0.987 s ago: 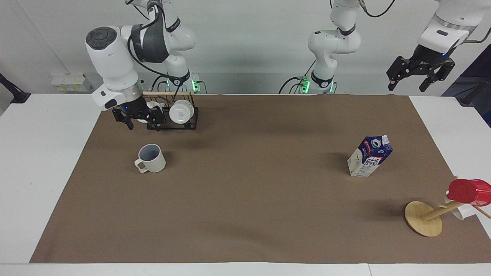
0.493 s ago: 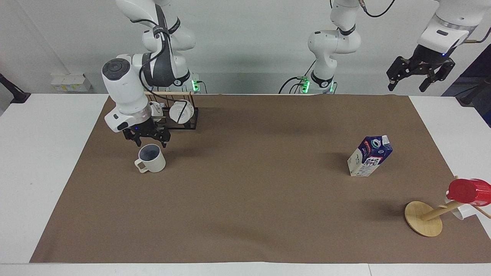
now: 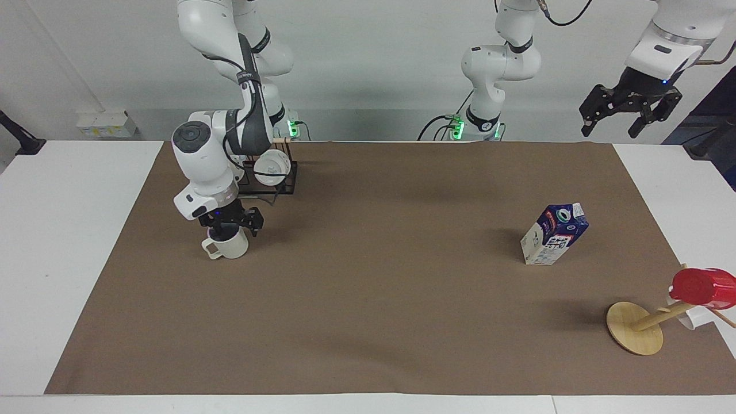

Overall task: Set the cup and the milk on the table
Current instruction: 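Reach the right gripper down to the white mug and grasp it, then lift the white mug with the right gripper and carry it toward the table center, then set the mug down with the right gripper while the left gripper reaches the carton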

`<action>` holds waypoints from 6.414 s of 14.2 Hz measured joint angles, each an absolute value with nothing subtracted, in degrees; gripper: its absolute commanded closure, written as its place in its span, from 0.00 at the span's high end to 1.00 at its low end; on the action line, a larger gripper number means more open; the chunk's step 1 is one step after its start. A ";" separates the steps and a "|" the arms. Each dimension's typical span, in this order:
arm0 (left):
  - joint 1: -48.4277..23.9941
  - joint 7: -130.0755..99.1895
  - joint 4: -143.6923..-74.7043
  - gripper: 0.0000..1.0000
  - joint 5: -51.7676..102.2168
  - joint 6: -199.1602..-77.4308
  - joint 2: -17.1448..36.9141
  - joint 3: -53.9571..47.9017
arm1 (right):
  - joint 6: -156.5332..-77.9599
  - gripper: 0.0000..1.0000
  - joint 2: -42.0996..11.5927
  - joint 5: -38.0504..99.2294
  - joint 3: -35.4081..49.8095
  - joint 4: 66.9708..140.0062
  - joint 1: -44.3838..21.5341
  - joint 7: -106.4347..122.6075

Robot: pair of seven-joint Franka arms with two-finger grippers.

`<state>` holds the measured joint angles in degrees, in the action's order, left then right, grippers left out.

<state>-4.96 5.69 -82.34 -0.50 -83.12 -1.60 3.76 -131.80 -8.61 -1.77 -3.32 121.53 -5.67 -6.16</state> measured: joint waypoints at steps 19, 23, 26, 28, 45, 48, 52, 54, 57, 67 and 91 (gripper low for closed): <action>-4.96 5.69 -82.34 1.00 -0.50 -83.12 -1.62 3.67 | -126.73 0.00 -8.82 -1.77 -3.27 113.92 -8.59 -11.49; -4.96 5.69 -82.34 1.00 -0.50 -83.12 -1.62 3.60 | -121.81 0.00 -9.31 -1.77 -3.19 108.82 -13.96 -18.53; -4.96 5.69 -82.34 1.00 -0.50 -83.12 -1.62 3.53 | -121.72 0.00 -10.39 -1.70 -3.05 107.37 -17.72 -23.34; -4.96 5.69 -82.34 1.00 -0.50 -83.12 -1.62 3.49 | -122.28 0.00 -11.07 -1.49 -2.97 106.96 -20.62 -27.39; -4.96 5.69 -82.34 1.00 -0.50 -83.12 -1.63 3.41 | -130.33 0.00 -17.96 -1.30 -2.76 106.95 -32.84 -37.99; -4.96 5.69 -82.34 1.00 -0.50 -83.12 -1.63 3.40 | -130.64 0.00 -18.03 -1.30 -2.76 107.11 -33.08 -37.99; -4.96 5.69 -82.34 1.00 -0.50 -83.16 -1.63 3.40 | -130.82 0.00 -18.26 -1.30 -2.76 107.46 -33.10 -38.01; -4.96 5.69 -82.40 1.00 -0.50 -83.24 -1.62 3.40 | -131.53 0.00 -18.42 -1.29 -2.76 107.65 -33.10 -38.06; -4.96 5.69 -82.64 1.00 -0.50 -83.36 -1.63 3.39 | -131.82 0.38 -18.75 -1.28 -2.76 107.83 -33.12 -38.15; -4.96 5.69 -94.79 1.00 -0.50 -97.59 -1.08 3.46 | -127.79 1.00 -13.14 -1.28 -2.90 106.10 -31.92 -38.16; -4.94 5.85 -109.81 0.93 -1.75 -121.79 5.10 3.44 | -89.63 1.00 5.56 -1.79 -3.77 93.15 -3.38 -5.78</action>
<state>-4.94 5.85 -109.81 -1.75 -121.79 5.10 3.44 -89.63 5.56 -1.79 -3.77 93.15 -3.38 -5.78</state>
